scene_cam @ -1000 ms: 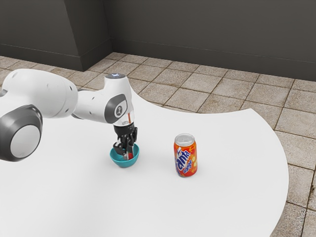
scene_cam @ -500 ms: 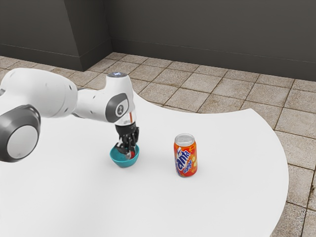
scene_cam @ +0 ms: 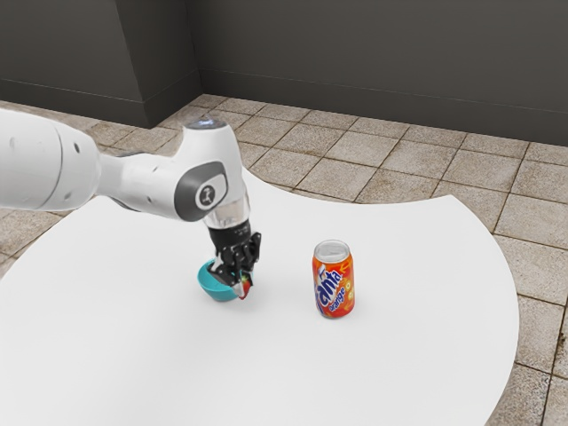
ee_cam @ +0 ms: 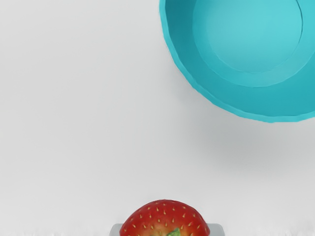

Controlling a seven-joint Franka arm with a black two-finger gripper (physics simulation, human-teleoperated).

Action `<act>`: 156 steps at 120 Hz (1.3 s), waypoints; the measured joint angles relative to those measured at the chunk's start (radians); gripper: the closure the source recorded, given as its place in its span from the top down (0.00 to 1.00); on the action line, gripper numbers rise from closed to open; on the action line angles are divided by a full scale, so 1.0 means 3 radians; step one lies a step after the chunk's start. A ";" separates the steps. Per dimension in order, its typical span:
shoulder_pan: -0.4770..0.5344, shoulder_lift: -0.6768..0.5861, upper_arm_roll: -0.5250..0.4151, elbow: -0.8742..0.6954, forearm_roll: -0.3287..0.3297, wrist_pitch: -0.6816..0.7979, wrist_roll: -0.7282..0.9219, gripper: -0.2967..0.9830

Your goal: Take strawberry from the bowl

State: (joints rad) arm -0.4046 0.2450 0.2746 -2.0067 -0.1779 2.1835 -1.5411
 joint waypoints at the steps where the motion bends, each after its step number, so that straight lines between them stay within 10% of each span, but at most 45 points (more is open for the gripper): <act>1: -0.0011 -0.0003 0.0000 -0.0008 0.0000 0.0001 0.0000 0.25; 92: -0.0492 0.0232 -0.0005 -0.0333 -0.0008 0.0241 -0.0003 0.26; 121: -0.0528 0.0209 -0.0005 -0.0336 -0.0010 0.0362 0.0003 0.58; 156: -0.0520 -0.0439 0.0134 0.0340 0.0313 -0.0442 0.0134 0.71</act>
State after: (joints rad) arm -0.5605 0.1132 0.3149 -1.9047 -0.0840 2.0508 -1.5010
